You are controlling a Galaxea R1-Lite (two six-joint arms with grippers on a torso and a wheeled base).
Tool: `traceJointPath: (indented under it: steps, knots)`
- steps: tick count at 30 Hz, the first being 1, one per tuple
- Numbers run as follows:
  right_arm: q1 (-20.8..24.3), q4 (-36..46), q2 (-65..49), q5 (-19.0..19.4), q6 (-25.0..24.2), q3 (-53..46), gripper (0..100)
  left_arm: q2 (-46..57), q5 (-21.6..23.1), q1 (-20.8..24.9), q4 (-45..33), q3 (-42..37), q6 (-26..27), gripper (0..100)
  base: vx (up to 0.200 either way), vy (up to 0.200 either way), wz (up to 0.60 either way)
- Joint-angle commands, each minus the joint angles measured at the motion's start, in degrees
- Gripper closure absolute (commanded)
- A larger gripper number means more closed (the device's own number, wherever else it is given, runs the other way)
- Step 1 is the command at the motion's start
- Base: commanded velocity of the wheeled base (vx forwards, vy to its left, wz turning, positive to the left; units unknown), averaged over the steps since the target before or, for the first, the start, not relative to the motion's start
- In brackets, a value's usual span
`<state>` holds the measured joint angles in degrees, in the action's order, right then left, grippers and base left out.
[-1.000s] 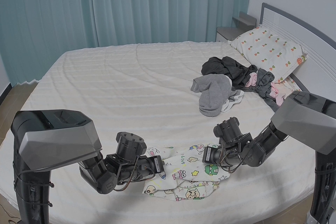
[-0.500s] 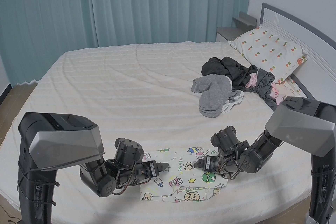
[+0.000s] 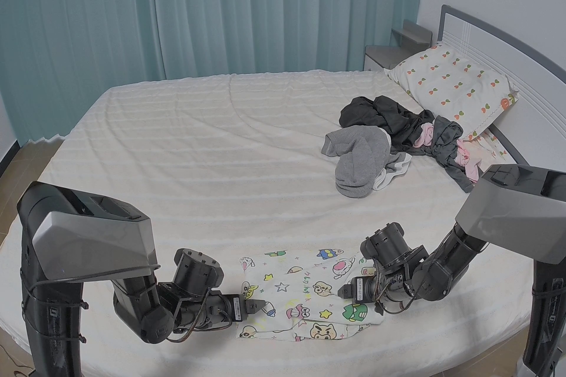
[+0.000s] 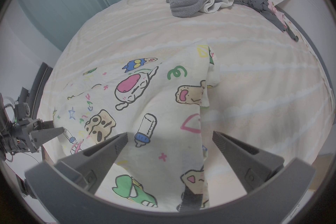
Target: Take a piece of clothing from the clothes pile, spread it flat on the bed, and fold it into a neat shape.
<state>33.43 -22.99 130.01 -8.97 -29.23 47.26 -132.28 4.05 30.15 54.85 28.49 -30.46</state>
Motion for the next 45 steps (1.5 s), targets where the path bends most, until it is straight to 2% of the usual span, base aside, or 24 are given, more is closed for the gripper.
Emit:
traceJointPath:
  steps: [1, 4, 12, 18, 22, 26, 29, 32, 34, 39, 45]
  knots:
    - [0.24, 0.40, -0.90, -0.43, 1.20, -1.30, 0, 0.53, 0.00, 0.17, -3.17, -0.54, 2.34, 0, 0.000, 0.000, 0.00]
    - [0.06, 2.86, -1.96, -0.96, 4.27, -3.05, 0, 1.50, -0.09, 0.17, -7.82, -0.28, 5.50, 0, 0.000, 0.000, 0.00]
    - [-0.82, 2.95, -3.80, -1.57, 4.98, -4.99, 0, 4.49, 0.00, 0.79, -14.33, -0.80, 6.03, 0, 0.000, 0.000, 0.00]
    - [-1.35, 2.07, -8.11, -2.10, 4.80, -6.83, 0, 9.67, 1.23, -0.44, -14.77, -2.74, 5.50, 0, 0.000, 0.000, 0.00]
    - [-2.66, 1.99, -11.10, -1.57, 4.89, -8.33, 0, 13.28, 3.95, -2.64, -14.68, -2.30, 4.54, 0, 0.000, 0.000, 0.00]
    - [-4.69, -1.71, -11.89, -0.17, 4.89, -8.68, 0, 13.19, 5.01, -4.75, -14.33, 3.77, -1.35, 0, 0.000, 0.000, 0.00]
    - [-4.25, -6.54, -11.54, 1.77, 5.41, -12.37, 0, 9.50, 4.74, -5.54, -14.15, 9.57, -6.19, 0, 0.000, 0.000, 0.00]
    - [-1.96, -12.43, -11.18, 4.93, 6.82, -16.76, 0, 4.31, 4.57, -5.89, -14.24, 15.02, -6.89, 0, 0.000, 0.000, 0.00]
    - [-0.99, -14.19, -9.69, 5.11, 7.00, -18.00, 0, 0.97, 3.95, -5.89, -14.24, 17.74, -6.89, 0, 0.000, 0.000, 0.00]
    - [-0.20, -18.49, -5.74, 5.02, 6.82, -19.40, 0, -3.77, -1.23, -5.36, -14.24, 22.05, -6.63, 0, 0.000, 0.000, 0.00]
    - [0.32, -23.33, -3.80, 5.02, 6.82, -20.37, 0, -5.44, -3.08, -4.40, -14.15, 24.42, -6.54, 0, 0.000, 0.000, 0.00]
